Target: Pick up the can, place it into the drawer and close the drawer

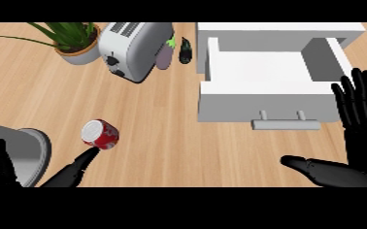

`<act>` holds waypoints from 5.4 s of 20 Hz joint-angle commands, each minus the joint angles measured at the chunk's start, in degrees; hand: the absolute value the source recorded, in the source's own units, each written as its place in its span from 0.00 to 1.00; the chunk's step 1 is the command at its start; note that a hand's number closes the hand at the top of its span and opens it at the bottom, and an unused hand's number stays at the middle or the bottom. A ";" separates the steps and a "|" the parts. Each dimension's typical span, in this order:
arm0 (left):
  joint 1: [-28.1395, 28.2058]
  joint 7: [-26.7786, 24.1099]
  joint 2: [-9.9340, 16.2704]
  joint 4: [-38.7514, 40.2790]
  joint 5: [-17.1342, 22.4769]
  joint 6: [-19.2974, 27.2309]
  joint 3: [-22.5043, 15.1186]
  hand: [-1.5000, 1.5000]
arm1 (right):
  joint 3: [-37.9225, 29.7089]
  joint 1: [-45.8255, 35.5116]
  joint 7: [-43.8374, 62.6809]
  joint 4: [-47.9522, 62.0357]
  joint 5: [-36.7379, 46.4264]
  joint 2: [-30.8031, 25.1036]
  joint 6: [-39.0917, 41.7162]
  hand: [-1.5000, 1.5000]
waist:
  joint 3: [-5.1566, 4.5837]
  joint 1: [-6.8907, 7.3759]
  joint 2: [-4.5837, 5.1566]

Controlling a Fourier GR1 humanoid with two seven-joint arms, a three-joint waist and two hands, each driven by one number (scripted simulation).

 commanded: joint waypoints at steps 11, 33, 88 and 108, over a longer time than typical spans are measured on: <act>-7.50 5.90 -0.06 10.51 -2.44 5.36 -1.63 0.00 | -5.52 3.45 -4.88 1.00 -5.45 -1.21 4.73 0.00 | -0.05 -0.32 0.02; -9.60 -37.55 -0.06 43.41 36.11 13.06 4.40 0.00 | -10.99 4.24 -0.12 -3.41 -8.76 -3.15 7.08 0.00 | -0.10 -0.22 0.03; -45.34 -60.69 7.12 97.68 49.90 -39.11 6.49 1.00 | -13.52 1.08 2.50 -6.98 -5.94 -1.21 9.18 0.00 | -0.15 -2.05 0.41; -62.09 -30.18 5.25 73.31 44.93 -30.73 2.51 1.00 | -14.06 1.37 -0.91 -4.56 -2.28 -0.50 8.70 0.00 | 0.01 0.13 -0.20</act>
